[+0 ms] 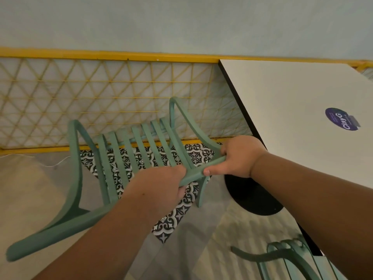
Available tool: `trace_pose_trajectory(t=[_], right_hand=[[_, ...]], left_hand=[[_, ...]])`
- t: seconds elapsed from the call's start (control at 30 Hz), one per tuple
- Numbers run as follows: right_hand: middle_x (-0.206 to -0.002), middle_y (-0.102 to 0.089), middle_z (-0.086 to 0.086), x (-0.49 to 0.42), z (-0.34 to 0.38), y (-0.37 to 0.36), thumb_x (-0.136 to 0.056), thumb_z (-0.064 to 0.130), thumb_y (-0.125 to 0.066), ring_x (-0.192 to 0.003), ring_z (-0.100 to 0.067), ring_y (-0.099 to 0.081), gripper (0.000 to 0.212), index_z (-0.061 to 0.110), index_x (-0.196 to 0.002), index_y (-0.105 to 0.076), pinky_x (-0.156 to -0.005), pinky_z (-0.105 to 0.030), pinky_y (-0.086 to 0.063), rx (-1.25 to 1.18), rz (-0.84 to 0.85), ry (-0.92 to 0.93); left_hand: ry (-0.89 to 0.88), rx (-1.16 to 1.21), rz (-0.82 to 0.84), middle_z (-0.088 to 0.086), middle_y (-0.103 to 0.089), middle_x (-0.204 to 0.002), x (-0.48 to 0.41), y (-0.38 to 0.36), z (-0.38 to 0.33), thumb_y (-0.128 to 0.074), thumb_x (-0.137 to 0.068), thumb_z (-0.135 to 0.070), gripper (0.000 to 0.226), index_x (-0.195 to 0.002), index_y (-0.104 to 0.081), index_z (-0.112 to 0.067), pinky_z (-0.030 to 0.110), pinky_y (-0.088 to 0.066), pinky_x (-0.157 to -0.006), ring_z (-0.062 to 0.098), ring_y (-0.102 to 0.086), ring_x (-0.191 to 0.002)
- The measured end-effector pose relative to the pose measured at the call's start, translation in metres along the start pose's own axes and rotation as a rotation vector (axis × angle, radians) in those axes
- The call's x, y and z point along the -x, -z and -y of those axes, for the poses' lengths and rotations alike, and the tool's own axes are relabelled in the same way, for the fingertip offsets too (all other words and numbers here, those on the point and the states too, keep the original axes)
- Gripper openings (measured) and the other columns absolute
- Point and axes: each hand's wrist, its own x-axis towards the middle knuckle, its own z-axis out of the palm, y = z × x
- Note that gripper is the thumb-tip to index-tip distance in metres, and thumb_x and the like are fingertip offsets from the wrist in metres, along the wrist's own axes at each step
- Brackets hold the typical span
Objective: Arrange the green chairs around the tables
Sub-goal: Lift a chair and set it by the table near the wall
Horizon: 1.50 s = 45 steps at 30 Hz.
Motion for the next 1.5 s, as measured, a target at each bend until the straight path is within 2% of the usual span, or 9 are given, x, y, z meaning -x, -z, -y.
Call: trace_pose_trajectory(t=[0.3, 0.4, 0.6, 0.73, 0.83, 0.97, 1.13, 1.3, 1.5], right_hand=[[-0.052, -0.049, 0.008, 0.031, 0.012, -0.003, -0.03, 0.116, -0.017, -0.048, -0.01, -0.053, 0.101, 0.024, -0.054, -0.051, -0.046, -0.03, -0.043, -0.023, 0.024, -0.062], [-0.049, -0.049, 0.008, 0.044, 0.016, -0.007, -0.028, 0.116, -0.02, -0.047, -0.009, -0.053, 0.101, 0.023, -0.054, -0.052, -0.044, -0.029, -0.039, -0.041, 0.02, -0.101], [-0.058, -0.061, 0.006, 0.057, 0.031, -0.012, -0.029, 0.116, -0.018, -0.056, -0.012, -0.063, 0.109, 0.023, -0.06, -0.064, -0.054, -0.035, -0.056, -0.081, 0.005, -0.147], [-0.053, -0.057, 0.007, 0.06, 0.045, -0.014, -0.029, 0.117, -0.018, -0.055, -0.014, -0.066, 0.115, 0.02, -0.062, -0.07, -0.051, -0.033, -0.056, -0.113, 0.013, -0.164], [-0.056, -0.061, 0.006, 0.064, 0.055, -0.018, -0.029, 0.117, -0.019, -0.055, -0.014, -0.066, 0.118, 0.02, -0.068, -0.074, -0.051, -0.035, -0.057, -0.142, 0.01, -0.178], [-0.061, -0.067, 0.004, 0.07, 0.07, -0.021, -0.031, 0.117, -0.018, -0.055, -0.012, -0.065, 0.115, 0.022, -0.069, -0.072, -0.054, -0.036, -0.061, -0.167, 0.006, -0.195], [-0.054, -0.058, 0.005, 0.077, 0.087, -0.025, -0.034, 0.117, -0.014, -0.048, -0.011, -0.06, 0.109, 0.023, -0.062, -0.062, -0.042, -0.03, -0.046, -0.178, 0.01, -0.199], [-0.061, -0.069, 0.002, 0.076, 0.1, -0.031, -0.036, 0.116, -0.013, -0.052, -0.013, -0.066, 0.116, 0.02, -0.068, -0.069, -0.05, -0.037, -0.06, -0.205, 0.004, -0.222], [-0.066, -0.072, 0.002, 0.08, 0.104, -0.032, -0.033, 0.117, -0.012, -0.057, -0.015, -0.07, 0.118, 0.022, -0.072, -0.071, -0.053, -0.038, -0.061, -0.24, 0.029, -0.241]], left_hand=[[-0.055, 0.023, 0.005, -0.01, -0.048, -0.064, 0.016, -0.002, 0.0, -0.048, -0.097, -0.042, 0.016, -0.086, -0.038, -0.036, 0.023, -0.036, -0.047, 0.002, -0.045, -0.053], [-0.081, 0.052, 0.026, -0.011, -0.051, -0.065, 0.022, -0.001, 0.0, -0.048, -0.097, -0.04, 0.011, -0.087, -0.042, -0.036, 0.024, -0.045, -0.051, 0.003, -0.05, -0.055], [-0.112, 0.028, 0.034, -0.013, -0.052, -0.067, 0.032, -0.001, 0.011, -0.047, -0.094, -0.043, 0.011, -0.088, -0.038, -0.041, 0.026, -0.049, -0.054, 0.001, -0.051, -0.057], [-0.12, -0.044, 0.013, -0.012, -0.052, -0.063, 0.037, -0.002, 0.027, -0.045, -0.09, -0.047, 0.011, -0.086, -0.04, -0.037, 0.023, -0.044, -0.049, 0.001, -0.049, -0.054], [-0.122, -0.065, 0.046, -0.013, -0.055, -0.066, 0.041, 0.0, 0.039, -0.042, -0.087, -0.051, 0.014, -0.087, -0.043, -0.037, 0.028, -0.054, -0.056, 0.0, -0.052, -0.057], [-0.128, -0.128, 0.074, -0.014, -0.054, -0.065, 0.043, 0.006, 0.055, -0.035, -0.086, -0.063, 0.028, -0.08, -0.044, -0.037, 0.027, -0.054, -0.057, -0.001, -0.051, -0.056], [-0.123, -0.15, 0.125, -0.015, -0.056, -0.065, 0.044, 0.012, 0.069, -0.045, -0.089, -0.066, 0.033, -0.075, -0.049, -0.037, 0.023, -0.055, -0.059, -0.003, -0.053, -0.057], [-0.099, -0.177, 0.179, -0.013, -0.058, -0.069, 0.043, 0.019, 0.079, -0.047, -0.088, -0.057, 0.028, -0.072, -0.046, -0.034, 0.028, -0.057, -0.065, 0.0, -0.055, -0.064], [-0.114, -0.189, 0.195, -0.012, -0.058, -0.068, 0.042, 0.02, 0.082, -0.047, -0.086, -0.056, 0.027, -0.071, -0.047, -0.033, 0.03, -0.058, -0.065, 0.002, -0.056, -0.063]])
